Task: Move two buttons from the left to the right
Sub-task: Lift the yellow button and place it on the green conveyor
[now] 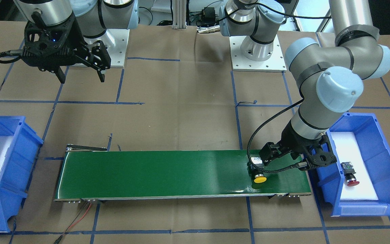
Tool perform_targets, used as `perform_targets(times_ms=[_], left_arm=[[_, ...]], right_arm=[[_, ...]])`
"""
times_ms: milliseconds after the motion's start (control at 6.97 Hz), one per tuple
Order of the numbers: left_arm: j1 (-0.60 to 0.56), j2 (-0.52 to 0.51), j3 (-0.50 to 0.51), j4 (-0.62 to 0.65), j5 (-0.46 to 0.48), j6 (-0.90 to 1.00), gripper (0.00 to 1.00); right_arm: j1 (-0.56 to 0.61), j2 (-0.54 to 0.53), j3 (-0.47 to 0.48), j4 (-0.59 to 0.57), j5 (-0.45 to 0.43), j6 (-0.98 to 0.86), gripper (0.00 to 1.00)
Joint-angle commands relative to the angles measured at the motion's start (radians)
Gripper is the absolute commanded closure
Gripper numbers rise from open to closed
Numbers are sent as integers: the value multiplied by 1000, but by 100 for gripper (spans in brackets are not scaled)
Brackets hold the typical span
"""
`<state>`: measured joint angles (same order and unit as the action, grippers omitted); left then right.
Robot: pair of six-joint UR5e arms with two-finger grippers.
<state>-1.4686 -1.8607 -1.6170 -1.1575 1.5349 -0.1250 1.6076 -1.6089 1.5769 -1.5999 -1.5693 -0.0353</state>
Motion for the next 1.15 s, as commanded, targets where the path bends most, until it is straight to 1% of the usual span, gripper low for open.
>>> perform_targets(times_ms=[0, 143, 287, 574, 717, 1004], left_arm=[[2, 15, 121, -162, 1, 33, 0], [17, 14, 124, -160, 8, 119, 0], [69, 14, 124, -160, 5, 186, 0], [212, 8, 121, -160, 7, 424, 0], [282, -1, 105, -147, 8, 538, 0], [402, -20, 103, -143, 5, 698, 0]], right_arm=[[0, 1, 0, 0, 0, 0, 0], [0, 1, 0, 0, 0, 0, 0], [0, 1, 0, 0, 0, 0, 0], [0, 0, -2, -2, -1, 0, 0], [-2, -3, -9, -3, -3, -2, 0], [-15, 10, -2, -3, -11, -8, 0]])
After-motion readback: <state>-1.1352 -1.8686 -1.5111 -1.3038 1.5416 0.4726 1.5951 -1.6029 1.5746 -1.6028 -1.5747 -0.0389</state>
